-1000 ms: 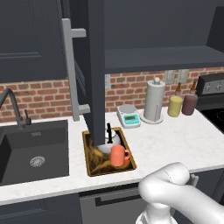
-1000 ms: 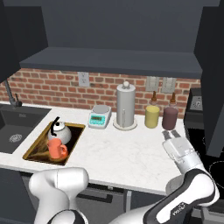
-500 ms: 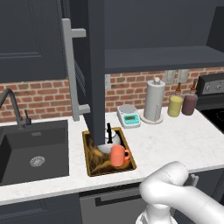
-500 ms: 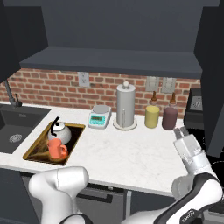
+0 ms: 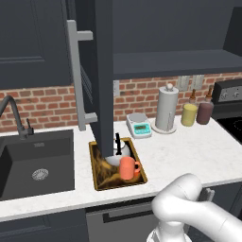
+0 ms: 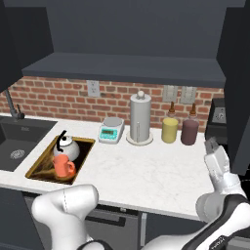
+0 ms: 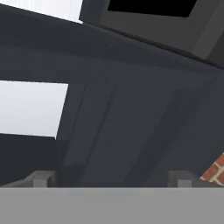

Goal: Pick the kettle from the counter and place it on the tray. Then pick the mug from the cabinet and place it on the tray. Then close the cabinet doors.

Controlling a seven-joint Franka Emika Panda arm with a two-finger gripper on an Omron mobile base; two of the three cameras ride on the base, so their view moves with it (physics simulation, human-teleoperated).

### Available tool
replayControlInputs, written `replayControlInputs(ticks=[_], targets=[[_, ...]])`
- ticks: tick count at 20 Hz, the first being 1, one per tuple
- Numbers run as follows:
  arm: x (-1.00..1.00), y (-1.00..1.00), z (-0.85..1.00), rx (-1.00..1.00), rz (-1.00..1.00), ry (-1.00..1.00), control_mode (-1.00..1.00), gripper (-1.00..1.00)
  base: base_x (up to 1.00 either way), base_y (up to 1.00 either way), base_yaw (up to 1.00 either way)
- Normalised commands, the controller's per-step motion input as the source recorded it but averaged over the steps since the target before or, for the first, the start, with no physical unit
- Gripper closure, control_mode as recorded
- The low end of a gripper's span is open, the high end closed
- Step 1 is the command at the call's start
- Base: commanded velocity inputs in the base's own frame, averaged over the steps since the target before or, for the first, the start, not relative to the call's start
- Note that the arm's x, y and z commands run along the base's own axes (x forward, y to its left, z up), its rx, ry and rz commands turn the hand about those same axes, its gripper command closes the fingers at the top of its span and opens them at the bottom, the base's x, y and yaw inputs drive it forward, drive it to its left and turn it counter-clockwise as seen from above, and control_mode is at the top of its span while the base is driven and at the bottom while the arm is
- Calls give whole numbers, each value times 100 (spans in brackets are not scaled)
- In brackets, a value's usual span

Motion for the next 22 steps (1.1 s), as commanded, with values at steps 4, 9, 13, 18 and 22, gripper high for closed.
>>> replayControlInputs(ticks=[4,9,13,18,22], targets=[[9,-25,14,1,0,0,-100,-100,0,0,0],[2,-32,9,4,0,0,-100,-100,0,0,0],[3,-32,8,6,0,0,-100,-100,0,0,0],[7,-22,7,6,0,0,-100,-100,0,0,0],[24,-21,0,8,0,0,-100,-100,0,0,0]])
